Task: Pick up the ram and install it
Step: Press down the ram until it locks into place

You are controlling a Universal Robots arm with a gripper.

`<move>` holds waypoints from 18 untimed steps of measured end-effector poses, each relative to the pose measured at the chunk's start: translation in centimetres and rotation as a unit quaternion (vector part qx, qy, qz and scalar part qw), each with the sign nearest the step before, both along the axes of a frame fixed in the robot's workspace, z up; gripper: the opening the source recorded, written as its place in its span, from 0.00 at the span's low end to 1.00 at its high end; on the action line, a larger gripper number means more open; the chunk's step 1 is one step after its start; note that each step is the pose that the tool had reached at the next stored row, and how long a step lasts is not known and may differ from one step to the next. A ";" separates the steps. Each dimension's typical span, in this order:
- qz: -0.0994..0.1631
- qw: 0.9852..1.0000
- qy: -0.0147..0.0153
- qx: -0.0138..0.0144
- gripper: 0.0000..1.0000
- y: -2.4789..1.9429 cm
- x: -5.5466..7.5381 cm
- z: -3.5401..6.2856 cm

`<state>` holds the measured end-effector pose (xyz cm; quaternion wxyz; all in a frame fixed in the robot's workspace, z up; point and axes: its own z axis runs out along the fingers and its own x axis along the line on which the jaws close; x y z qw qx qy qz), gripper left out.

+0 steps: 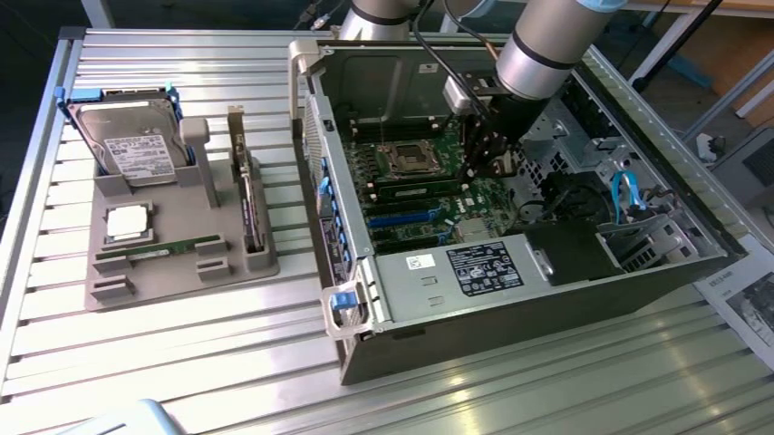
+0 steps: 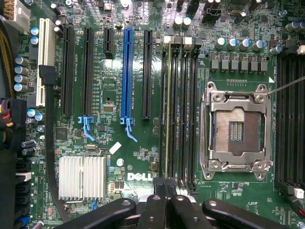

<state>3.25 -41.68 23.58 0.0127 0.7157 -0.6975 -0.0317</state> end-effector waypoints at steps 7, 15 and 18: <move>0.000 1.000 0.000 0.000 0.10 0.00 0.0 -0.17; 0.000 1.000 0.000 0.000 0.10 -0.01 0.0 -0.33; 0.000 1.000 0.000 0.000 0.10 -0.02 0.0 -0.40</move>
